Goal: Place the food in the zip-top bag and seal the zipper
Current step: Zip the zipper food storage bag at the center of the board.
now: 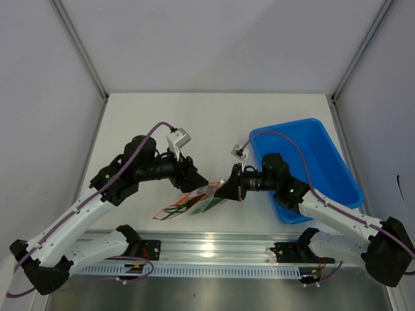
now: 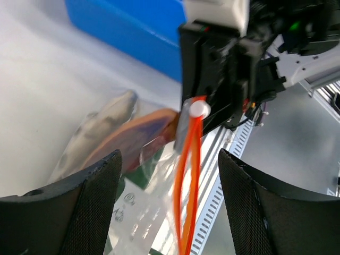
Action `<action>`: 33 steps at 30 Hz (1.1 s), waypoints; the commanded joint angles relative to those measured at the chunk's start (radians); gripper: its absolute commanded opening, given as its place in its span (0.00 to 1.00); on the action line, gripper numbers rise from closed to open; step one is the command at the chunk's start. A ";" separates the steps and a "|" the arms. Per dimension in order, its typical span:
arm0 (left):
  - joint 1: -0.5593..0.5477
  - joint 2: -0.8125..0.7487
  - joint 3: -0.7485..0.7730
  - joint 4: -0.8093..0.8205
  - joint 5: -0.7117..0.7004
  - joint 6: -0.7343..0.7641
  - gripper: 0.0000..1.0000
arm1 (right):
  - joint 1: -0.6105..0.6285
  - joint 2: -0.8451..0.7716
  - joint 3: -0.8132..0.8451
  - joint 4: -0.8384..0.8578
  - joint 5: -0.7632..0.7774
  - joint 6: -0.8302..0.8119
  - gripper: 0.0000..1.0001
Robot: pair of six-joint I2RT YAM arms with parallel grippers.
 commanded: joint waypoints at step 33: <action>-0.205 0.055 0.087 0.065 -0.070 0.266 0.48 | 0.148 0.008 0.187 -0.123 0.148 0.050 0.00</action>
